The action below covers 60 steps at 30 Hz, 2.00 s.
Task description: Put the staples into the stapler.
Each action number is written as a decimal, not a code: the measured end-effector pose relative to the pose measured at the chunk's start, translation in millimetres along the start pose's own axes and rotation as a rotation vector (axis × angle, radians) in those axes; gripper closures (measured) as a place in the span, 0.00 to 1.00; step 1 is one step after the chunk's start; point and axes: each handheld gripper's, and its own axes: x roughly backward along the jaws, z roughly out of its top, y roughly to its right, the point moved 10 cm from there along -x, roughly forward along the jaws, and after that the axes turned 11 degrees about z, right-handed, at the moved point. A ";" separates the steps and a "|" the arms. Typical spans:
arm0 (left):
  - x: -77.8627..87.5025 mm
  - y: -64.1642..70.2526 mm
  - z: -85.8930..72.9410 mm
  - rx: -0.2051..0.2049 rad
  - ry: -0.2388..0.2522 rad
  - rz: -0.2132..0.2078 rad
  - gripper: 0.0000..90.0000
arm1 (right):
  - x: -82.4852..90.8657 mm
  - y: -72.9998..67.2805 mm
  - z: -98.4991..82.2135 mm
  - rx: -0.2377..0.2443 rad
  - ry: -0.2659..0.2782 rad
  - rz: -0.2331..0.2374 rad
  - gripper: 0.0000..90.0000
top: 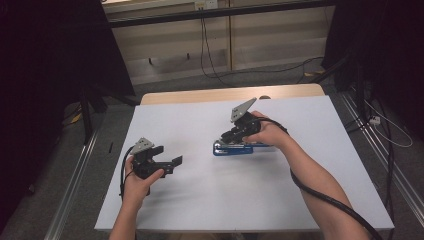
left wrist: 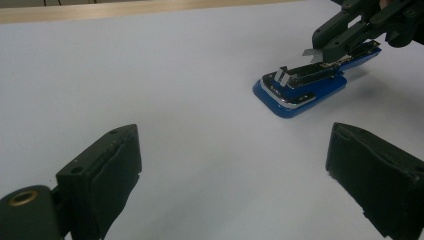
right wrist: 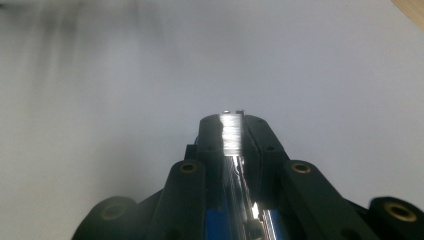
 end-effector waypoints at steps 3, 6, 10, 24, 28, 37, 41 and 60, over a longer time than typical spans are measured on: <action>0.6 1.0 1.6 0.012 0.010 -0.001 0.09 | -1.9 1.7 1.9 0.002 -0.001 0.002 0.88; 1.4 -0.7 1.5 0.007 0.009 0.000 0.09 | -5.0 3.7 2.0 0.003 -0.009 0.004 0.88; 2.0 -1.1 1.3 0.014 0.006 -0.005 0.09 | -7.6 5.8 2.3 0.009 -0.015 0.004 0.88; 1.2 0.0 -0.1 0.013 0.000 -0.005 0.09 | -8.1 9.2 -3.2 0.035 -0.030 0.006 0.88; 0.3 0.4 0.0 0.008 0.000 -0.007 0.09 | -8.6 9.1 -3.1 0.043 -0.033 0.007 0.88; -1.0 2.6 0.0 0.014 0.000 -0.011 0.09 | -10.6 10.2 -5.7 0.052 -0.043 0.007 0.88; -1.0 2.2 -0.9 0.003 -0.006 -0.010 0.09 | -9.7 11.0 -6.1 0.052 -0.036 0.012 0.88; -2.6 4.4 -1.7 0.006 -0.011 -0.018 0.09 | -12.0 8.6 -10.5 0.052 -0.039 0.028 0.88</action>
